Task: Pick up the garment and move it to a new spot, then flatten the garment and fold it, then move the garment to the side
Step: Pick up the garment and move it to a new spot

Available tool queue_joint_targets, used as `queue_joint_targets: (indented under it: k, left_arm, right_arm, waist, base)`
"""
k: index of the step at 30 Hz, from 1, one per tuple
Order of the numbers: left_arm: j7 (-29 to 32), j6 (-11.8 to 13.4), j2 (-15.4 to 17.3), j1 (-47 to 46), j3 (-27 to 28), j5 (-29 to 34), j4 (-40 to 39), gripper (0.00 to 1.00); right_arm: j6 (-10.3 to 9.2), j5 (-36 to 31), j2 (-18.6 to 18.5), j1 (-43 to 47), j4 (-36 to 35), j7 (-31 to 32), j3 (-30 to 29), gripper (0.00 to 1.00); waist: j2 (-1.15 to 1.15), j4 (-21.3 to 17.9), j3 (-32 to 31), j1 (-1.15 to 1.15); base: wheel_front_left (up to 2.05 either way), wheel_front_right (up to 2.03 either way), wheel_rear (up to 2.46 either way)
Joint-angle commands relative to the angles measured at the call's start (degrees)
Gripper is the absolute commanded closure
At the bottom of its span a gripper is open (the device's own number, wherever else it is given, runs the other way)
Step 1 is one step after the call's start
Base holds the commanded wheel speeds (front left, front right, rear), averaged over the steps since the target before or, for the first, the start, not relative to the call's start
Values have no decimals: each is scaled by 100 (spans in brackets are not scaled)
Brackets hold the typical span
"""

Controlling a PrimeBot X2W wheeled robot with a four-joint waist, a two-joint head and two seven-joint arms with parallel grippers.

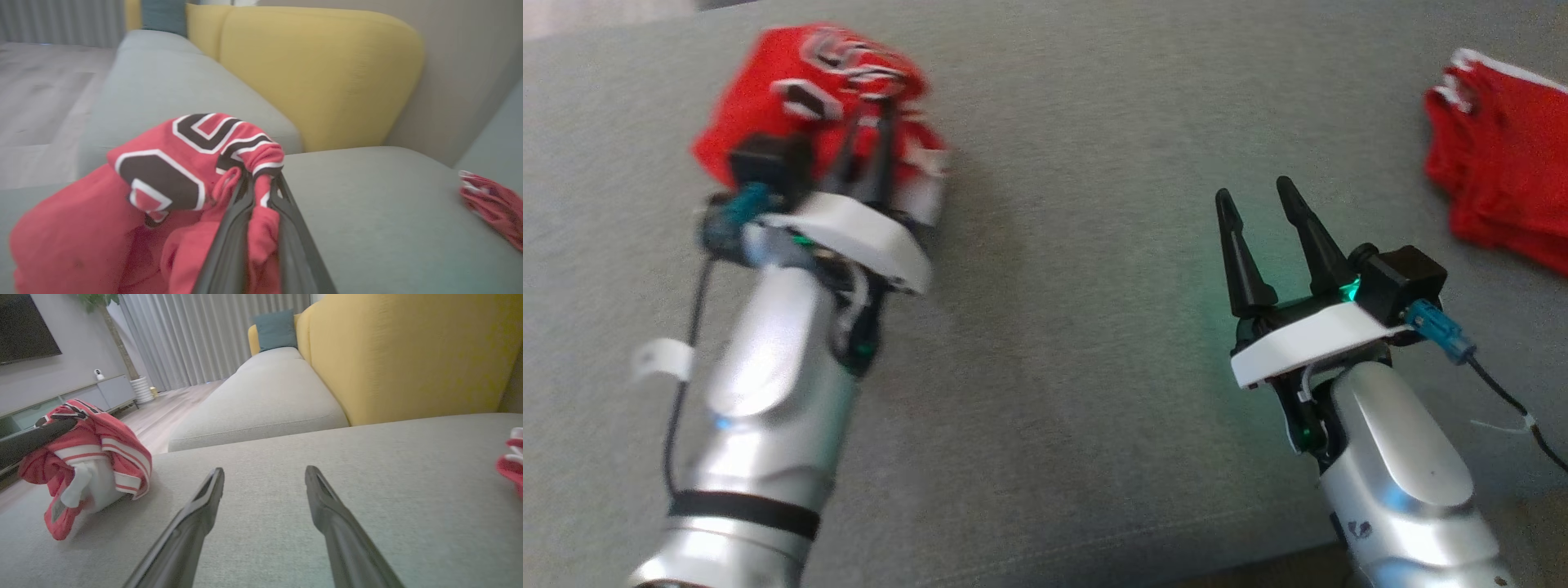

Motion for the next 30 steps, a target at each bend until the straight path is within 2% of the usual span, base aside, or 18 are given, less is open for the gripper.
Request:
queue_joint_targets:
  k: [1, 5, 9, 10, 11, 12, 20, 30]
  left_arm:
    - [-34, 84, 123, -139, -96, -197, -302, 100]
    - [-34, 438, 123, -113, -1162, -855, -765, 100]
    - [-34, 722, 122, 42, -1507, -978, -803, 100]
    - [-34, 786, 122, 104, -1495, -989, -789, 79]
    - [-34, 832, 122, 176, -1466, -984, -778, 12]
    - [-34, 873, 122, 262, -1417, -972, -772, 0]
    - [-34, 949, 123, 1166, -586, -489, -974, 0]
    - [-34, 944, 129, 2495, 730, 88, -1479, 0]
  right_arm:
    - [-5, 53, 59, 7, -173, -55, 130, 0]
    - [-5, 115, 59, 60, -199, -55, 187, 0]
    - [-5, 98, 59, 87, -195, -55, 196, 0]
    - [-5, 86, 59, 94, -190, -55, 175, 0]
    - [-5, 68, 59, 102, -187, -55, 150, 0]
    - [-5, 50, 59, 111, -181, -55, 136, 0]
    - [-5, 9, 59, 191, -82, -55, 123, 0]
    - [-5, -52, 59, 471, 130, -55, 139, 0]
  waist:
    - [0, -240, -9, 0]
    - [0, -424, -28, 0]
    - [0, -443, -51, 0]
    - [0, -424, -56, 0]
    - [0, -389, -62, 0]
    - [0, -350, -71, 0]
    - [0, -14, -279, 0]
    - [0, 459, -657, 0]
  base:
    - [0, 0, 0]
    - [0, 0, 0]
    - [0, 0, 0]
    - [0, 0, 0]
    - [0, 0, 0]
    - [0, 0, 0]
    - [0, 0, 0]
    - [0, 0, 0]
